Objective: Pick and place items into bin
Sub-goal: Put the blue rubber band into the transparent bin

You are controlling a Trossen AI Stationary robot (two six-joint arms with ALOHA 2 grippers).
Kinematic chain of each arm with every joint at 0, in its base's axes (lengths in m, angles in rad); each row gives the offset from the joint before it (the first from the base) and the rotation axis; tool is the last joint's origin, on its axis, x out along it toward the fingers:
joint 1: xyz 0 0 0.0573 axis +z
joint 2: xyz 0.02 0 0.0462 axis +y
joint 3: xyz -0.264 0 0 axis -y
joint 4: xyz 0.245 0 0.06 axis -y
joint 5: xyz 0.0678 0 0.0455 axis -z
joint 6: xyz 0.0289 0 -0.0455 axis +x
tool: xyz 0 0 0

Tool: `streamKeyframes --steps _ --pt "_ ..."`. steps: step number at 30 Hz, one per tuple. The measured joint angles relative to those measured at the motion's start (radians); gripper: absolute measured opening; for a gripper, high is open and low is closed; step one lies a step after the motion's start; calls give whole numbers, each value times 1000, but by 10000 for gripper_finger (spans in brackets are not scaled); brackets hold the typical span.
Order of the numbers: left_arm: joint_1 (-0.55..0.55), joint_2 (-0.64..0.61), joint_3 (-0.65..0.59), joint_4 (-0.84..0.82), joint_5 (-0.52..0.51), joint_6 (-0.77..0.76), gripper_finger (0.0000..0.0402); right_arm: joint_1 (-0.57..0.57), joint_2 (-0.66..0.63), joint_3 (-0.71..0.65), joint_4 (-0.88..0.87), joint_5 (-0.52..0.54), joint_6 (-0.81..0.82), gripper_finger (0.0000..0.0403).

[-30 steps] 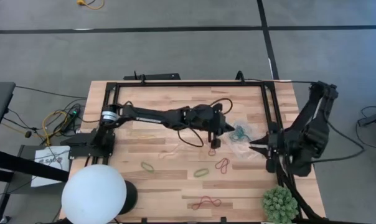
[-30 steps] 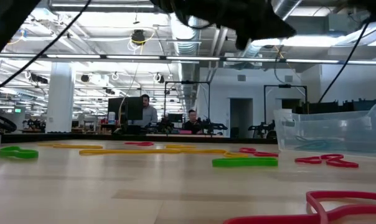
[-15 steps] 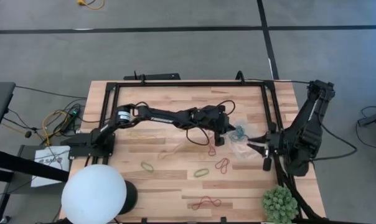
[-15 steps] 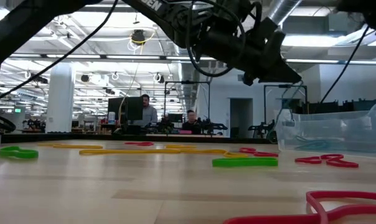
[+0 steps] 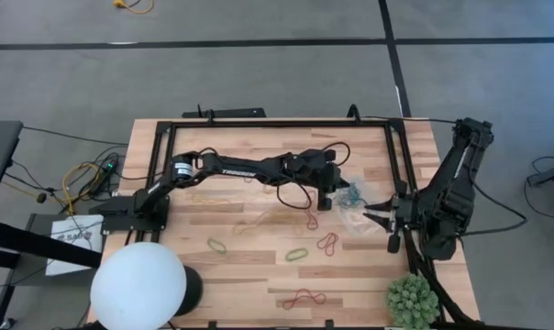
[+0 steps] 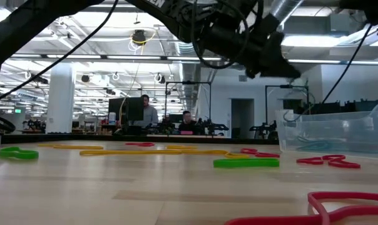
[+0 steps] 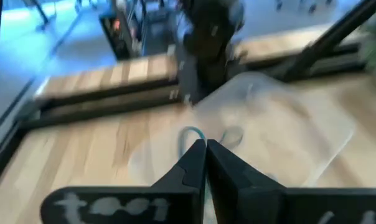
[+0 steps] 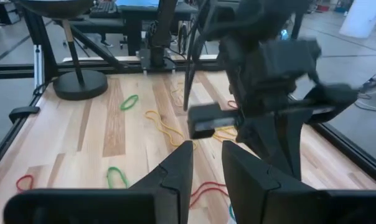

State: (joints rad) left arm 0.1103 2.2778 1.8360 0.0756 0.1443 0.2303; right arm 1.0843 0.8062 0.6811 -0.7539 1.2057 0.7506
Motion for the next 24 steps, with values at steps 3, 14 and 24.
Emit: streamKeyframes --steps 3,14,24 --pt "10 1 0 -33 -23 0 0 0 0 0 0 0 0 82" --pt "13 1 0 -104 13 71 0 0 0 0 0 0 0 82" --pt "4 1 0 -158 13 50 78 -1 0 0 0 -1 0 82"
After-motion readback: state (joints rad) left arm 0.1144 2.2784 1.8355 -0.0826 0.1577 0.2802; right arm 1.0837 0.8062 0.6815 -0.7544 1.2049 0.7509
